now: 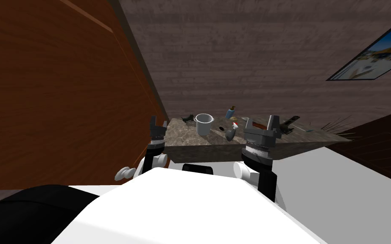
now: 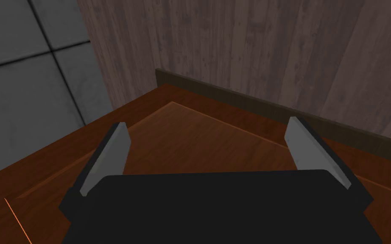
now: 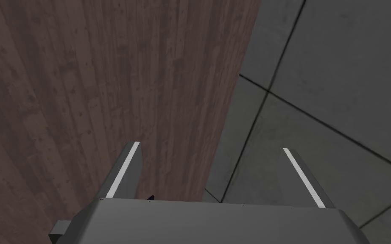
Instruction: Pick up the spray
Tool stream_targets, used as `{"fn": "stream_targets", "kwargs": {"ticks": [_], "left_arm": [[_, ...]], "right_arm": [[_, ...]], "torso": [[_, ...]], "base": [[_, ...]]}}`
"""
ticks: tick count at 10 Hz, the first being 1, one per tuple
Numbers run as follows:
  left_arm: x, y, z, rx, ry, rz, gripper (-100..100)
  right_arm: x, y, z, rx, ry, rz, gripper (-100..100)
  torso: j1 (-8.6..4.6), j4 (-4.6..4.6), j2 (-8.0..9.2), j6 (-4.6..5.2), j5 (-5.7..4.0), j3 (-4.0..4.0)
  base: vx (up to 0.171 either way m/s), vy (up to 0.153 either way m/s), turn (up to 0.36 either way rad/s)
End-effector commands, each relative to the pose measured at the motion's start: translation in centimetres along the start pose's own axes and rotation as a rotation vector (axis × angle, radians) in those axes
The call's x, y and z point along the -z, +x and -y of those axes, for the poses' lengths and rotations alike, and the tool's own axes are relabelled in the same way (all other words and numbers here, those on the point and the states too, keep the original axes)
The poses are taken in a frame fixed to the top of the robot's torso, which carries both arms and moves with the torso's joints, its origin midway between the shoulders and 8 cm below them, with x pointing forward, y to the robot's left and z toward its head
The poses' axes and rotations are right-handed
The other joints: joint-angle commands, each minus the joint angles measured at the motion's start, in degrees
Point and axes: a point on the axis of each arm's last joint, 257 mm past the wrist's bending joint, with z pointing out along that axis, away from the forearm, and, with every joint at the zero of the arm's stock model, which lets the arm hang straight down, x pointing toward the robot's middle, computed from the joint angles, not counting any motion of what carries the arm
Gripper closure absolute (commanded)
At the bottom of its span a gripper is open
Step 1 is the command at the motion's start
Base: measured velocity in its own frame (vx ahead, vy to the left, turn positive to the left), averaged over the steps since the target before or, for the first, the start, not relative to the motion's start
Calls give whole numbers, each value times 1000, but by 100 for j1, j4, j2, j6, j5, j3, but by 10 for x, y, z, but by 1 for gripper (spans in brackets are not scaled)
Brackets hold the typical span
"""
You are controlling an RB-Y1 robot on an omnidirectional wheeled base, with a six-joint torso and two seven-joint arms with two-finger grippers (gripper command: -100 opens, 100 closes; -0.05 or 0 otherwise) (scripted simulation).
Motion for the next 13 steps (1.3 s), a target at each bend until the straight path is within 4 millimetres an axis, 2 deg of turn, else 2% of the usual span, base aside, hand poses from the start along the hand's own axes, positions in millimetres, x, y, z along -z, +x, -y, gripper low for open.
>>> {"fn": "stream_targets", "kwargs": {"ticks": [1,6,11,12,13], "left_arm": [[0,0,0,0,0,0,0],[0,0,0,0,0,0,0],[0,0,0,0,0,0,0],[0,0,0,0,0,0,0],[0,0,0,0,0,0,0]], "right_arm": [[2,3,6,27,27,-35,-100],[24,-2,50,187,198,-137,-100],[67,-35,105,404,436,-204,-100],[67,-35,105,404,436,-204,-100],[77,-44,114,449,484,-216,-100]], "torso": [[0,0,0,0,0,0],[-8,1,8,0,-2,4],[-10,3,12,0,-2,7],[-11,2,11,-1,-3,6],[-8,2,7,1,-2,4]], "base": [[-3,-2,41],[-15,-12,82],[-27,-19,136],[-17,-13,35],[-17,-6,66]]}}
